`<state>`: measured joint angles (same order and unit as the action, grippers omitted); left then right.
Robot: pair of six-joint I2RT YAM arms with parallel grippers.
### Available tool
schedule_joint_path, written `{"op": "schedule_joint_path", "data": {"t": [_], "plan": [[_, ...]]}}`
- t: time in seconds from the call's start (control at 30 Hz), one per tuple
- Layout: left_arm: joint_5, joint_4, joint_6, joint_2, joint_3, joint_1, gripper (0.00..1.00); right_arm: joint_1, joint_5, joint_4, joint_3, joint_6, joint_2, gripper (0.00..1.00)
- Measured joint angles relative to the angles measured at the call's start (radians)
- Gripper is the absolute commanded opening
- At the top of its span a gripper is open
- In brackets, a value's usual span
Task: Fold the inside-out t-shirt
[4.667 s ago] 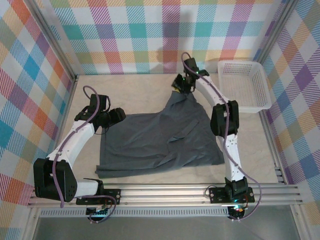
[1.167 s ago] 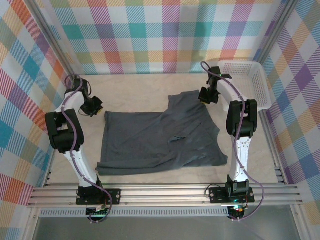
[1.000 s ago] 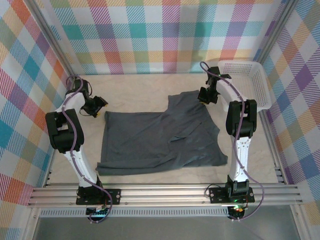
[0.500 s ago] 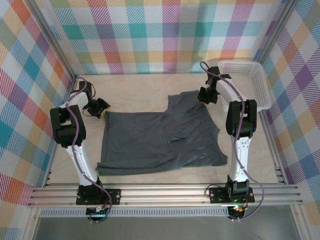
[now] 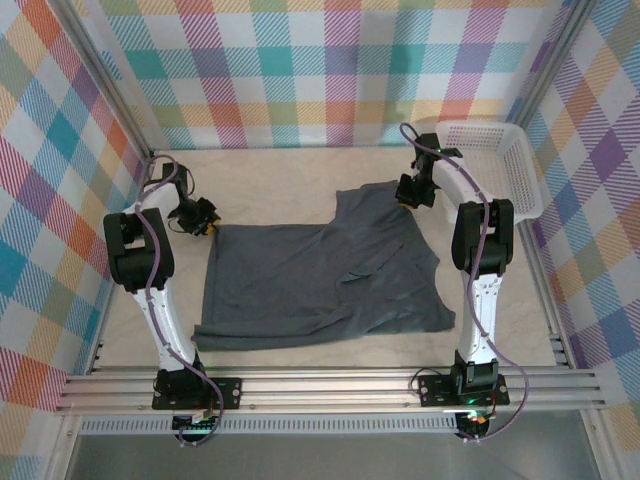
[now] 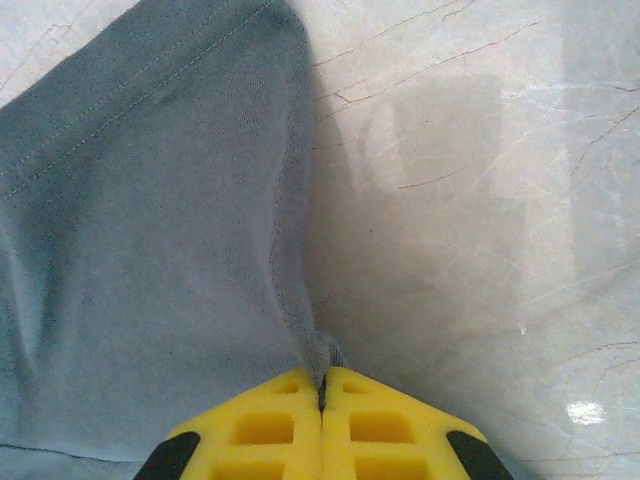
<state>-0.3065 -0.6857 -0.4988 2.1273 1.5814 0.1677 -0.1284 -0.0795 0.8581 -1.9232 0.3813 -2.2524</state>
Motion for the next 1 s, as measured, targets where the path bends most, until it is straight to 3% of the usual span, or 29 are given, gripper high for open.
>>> {"op": "schedule_joint_path", "data": {"t": [0.3,0.73,1.0], "plan": [[0.046,-0.044,0.011,0.008,0.044,0.006,0.00,0.004,0.053,0.005,0.000,0.000,0.000,0.00],[0.070,-0.072,0.029,-0.045,0.022,0.006,0.00,0.010,0.038,0.027,0.006,-0.001,0.029,0.00],[0.168,-0.072,0.016,-0.336,-0.226,0.006,0.00,0.011,0.045,-0.089,0.381,0.044,0.348,0.00]]}}
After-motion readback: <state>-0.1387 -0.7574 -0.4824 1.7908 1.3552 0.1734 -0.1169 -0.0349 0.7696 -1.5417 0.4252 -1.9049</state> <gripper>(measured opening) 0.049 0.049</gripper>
